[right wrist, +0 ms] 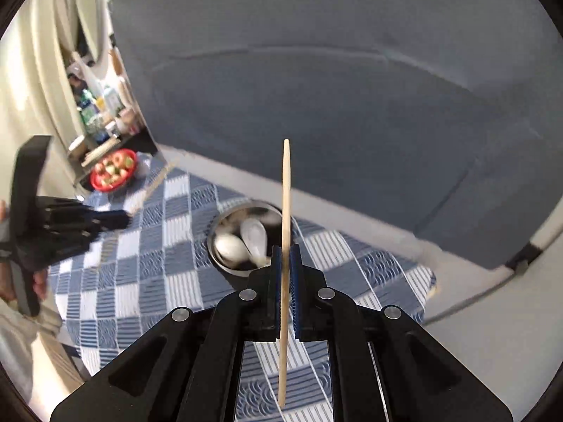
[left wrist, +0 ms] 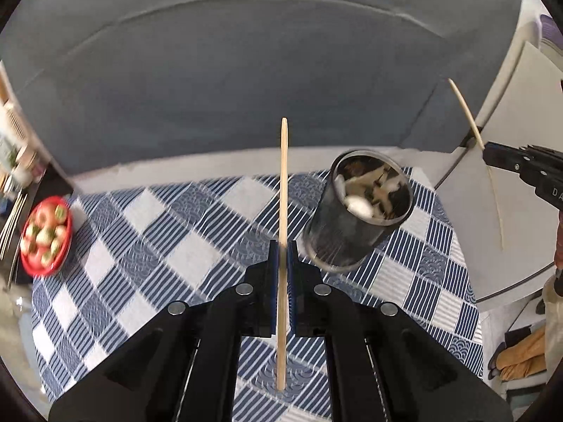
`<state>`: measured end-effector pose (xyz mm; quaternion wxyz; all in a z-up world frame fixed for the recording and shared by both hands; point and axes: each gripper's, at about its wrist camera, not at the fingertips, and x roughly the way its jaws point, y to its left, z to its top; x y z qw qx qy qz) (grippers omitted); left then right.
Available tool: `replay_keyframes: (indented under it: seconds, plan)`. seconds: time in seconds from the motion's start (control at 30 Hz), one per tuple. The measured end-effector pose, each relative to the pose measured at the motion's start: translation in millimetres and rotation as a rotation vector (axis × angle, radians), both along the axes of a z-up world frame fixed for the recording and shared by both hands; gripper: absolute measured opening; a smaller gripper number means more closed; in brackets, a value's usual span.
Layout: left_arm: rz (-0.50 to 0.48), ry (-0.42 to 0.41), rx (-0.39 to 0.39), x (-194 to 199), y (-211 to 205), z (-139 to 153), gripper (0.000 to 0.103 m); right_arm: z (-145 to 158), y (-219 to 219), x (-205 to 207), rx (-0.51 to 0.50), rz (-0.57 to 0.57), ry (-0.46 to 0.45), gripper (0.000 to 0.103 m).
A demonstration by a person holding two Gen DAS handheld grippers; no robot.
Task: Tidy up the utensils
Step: 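Lift the wooden chopsticks with both tools and carry them over the black holder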
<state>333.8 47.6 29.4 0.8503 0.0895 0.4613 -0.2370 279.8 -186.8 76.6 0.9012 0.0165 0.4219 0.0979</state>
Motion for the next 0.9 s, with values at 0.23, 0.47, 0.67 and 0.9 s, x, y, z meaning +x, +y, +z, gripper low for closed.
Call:
replay_keyframes:
  seconds: [0.23,0.47,0.67,0.9]
  plan:
    - [-0.077,-0.054,-0.099,15,-28,12,0.005,18,5,12,0.042,0.028,-0.106,0.005]
    - [-0.133,-0.099,-0.216,29,-54,22,0.005,22,-2,14,0.112,0.054,-0.255,0.005]
    - [-0.186,-0.119,-0.272,42,-78,18,0.005,6,-23,22,0.178,0.01,-0.296,0.005]
    - [-0.239,-0.095,-0.39,56,-95,3,0.005,-2,-33,33,0.264,-0.004,-0.341,0.005]
